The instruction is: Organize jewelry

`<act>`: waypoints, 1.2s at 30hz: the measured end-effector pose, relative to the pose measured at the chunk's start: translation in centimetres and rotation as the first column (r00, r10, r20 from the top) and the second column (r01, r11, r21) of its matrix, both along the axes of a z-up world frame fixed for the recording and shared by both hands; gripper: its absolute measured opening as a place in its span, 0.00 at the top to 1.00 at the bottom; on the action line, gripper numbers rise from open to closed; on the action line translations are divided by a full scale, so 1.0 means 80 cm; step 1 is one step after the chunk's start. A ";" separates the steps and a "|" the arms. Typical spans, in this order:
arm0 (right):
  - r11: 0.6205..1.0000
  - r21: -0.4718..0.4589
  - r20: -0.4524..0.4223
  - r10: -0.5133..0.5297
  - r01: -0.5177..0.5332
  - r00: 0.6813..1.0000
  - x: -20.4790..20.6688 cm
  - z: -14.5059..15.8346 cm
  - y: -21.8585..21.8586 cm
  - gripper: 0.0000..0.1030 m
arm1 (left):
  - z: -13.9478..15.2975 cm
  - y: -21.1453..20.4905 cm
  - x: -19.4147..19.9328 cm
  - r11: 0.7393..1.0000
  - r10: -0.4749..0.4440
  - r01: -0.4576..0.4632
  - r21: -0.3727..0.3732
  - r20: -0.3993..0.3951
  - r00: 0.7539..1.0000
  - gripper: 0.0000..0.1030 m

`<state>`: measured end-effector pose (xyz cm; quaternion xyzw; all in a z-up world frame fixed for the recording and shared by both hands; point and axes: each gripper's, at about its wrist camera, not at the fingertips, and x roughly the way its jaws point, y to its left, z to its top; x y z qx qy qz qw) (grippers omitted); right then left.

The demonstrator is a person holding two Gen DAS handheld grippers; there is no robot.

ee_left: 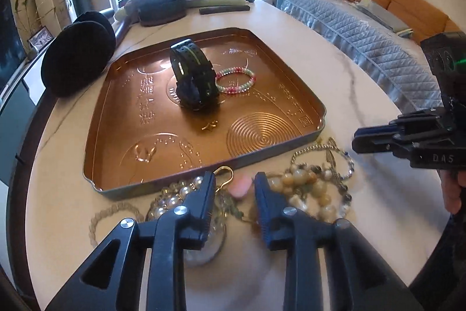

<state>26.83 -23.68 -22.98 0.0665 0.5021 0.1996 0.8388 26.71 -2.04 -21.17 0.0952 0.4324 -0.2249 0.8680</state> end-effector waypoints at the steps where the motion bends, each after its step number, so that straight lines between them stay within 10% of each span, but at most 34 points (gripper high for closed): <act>1: 1.000 -0.017 0.011 0.008 -0.008 1.000 0.000 -0.001 0.003 0.84 | -0.001 0.000 0.002 1.000 -0.001 0.001 -0.010 -0.002 1.000 0.72; 17: 0.951 -0.278 0.153 0.184 -0.137 0.971 -0.009 -0.002 0.069 0.90 | 0.038 0.026 -0.011 0.979 -0.031 0.038 -0.198 0.042 0.999 0.84; 26: 0.982 -0.182 0.227 0.101 -0.060 0.969 -0.009 0.033 0.052 0.97 | 0.076 0.082 -0.012 0.880 0.008 0.000 -0.475 0.014 1.000 0.98; 32: 0.981 -0.187 0.281 0.106 -0.054 0.954 -0.021 0.052 0.062 0.97 | 0.062 0.074 -0.015 0.965 0.036 -0.036 -0.262 -0.006 0.999 0.92; 36: 0.975 -0.218 0.280 0.114 -0.053 0.953 -0.025 0.052 0.070 0.97 | 0.030 0.053 -0.013 0.992 0.068 -0.075 -0.106 -0.069 0.995 0.68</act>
